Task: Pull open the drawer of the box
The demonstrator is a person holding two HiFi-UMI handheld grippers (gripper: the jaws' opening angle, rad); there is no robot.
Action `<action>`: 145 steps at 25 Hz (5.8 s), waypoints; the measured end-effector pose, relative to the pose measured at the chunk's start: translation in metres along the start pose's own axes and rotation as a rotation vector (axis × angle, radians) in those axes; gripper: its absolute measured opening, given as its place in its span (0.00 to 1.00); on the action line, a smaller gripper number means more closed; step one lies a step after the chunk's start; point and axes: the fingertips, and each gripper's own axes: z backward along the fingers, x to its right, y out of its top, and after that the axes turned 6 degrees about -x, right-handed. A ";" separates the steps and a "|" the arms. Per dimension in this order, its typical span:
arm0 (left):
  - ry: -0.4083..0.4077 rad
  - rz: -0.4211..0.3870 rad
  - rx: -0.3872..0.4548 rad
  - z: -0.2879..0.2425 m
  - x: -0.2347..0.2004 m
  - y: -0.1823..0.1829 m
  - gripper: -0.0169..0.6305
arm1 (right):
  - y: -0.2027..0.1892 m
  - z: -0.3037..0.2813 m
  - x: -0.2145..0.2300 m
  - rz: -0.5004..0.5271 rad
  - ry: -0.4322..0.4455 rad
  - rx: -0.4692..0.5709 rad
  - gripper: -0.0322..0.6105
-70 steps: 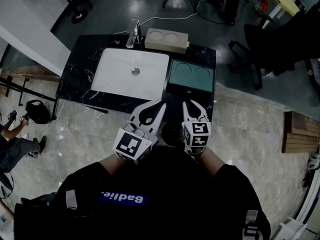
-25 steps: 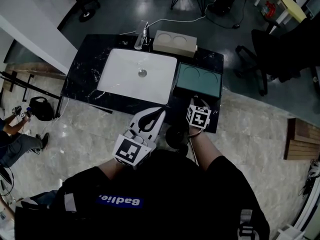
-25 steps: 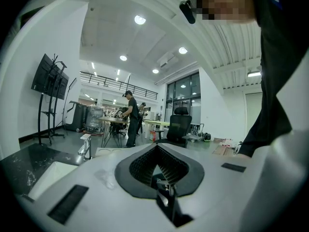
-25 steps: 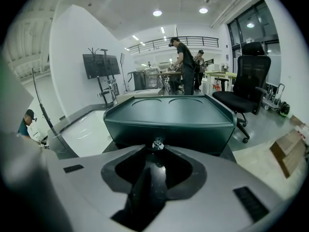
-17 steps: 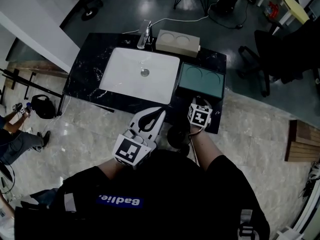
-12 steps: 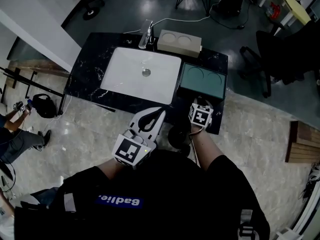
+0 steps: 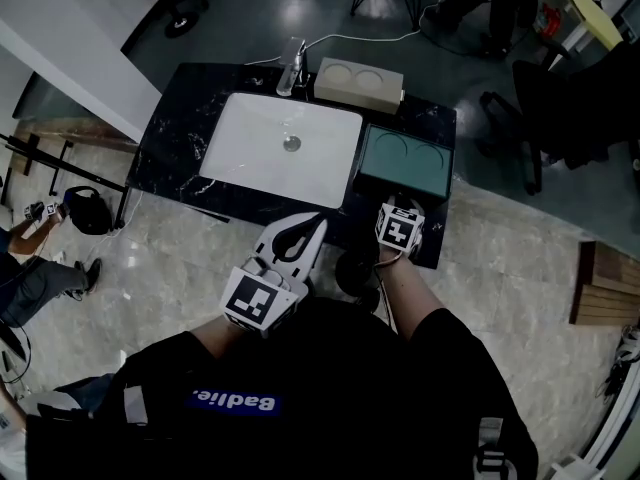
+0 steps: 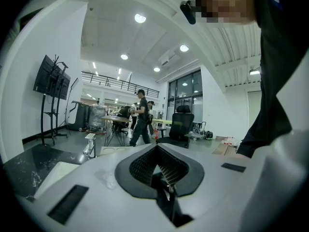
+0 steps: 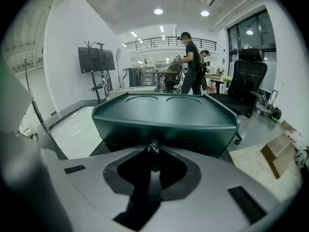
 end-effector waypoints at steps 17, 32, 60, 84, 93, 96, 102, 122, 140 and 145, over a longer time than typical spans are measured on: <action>-0.010 -0.004 0.015 0.005 -0.003 0.004 0.01 | -0.004 0.006 -0.001 0.002 -0.012 0.001 0.16; -0.042 -0.008 0.031 0.008 0.005 0.006 0.01 | -0.021 0.022 -0.006 0.024 -0.011 -0.010 0.16; -0.114 -0.019 0.057 0.023 0.017 0.012 0.01 | -0.061 0.049 -0.016 0.037 -0.013 -0.038 0.16; -0.180 -0.022 0.072 0.032 0.031 0.010 0.01 | -0.085 0.068 -0.022 0.048 -0.017 -0.055 0.16; -0.175 -0.015 0.054 0.033 0.030 0.006 0.01 | -0.090 0.062 -0.023 0.044 -0.009 -0.058 0.16; -0.173 -0.014 0.056 0.034 0.029 0.006 0.01 | -0.089 0.066 -0.027 0.041 -0.001 -0.053 0.16; -0.180 -0.014 0.052 0.034 0.029 0.003 0.01 | -0.091 0.068 -0.026 0.056 -0.008 -0.044 0.16; -0.331 -0.019 0.109 0.044 0.053 0.001 0.01 | -0.073 0.145 -0.018 -0.016 -0.046 0.074 0.16; -0.244 -0.037 0.102 0.039 0.111 0.016 0.01 | -0.070 0.170 0.003 0.027 0.085 0.130 0.16; -0.209 -0.058 0.097 0.033 0.147 0.011 0.01 | -0.081 0.189 0.032 0.017 0.108 0.147 0.16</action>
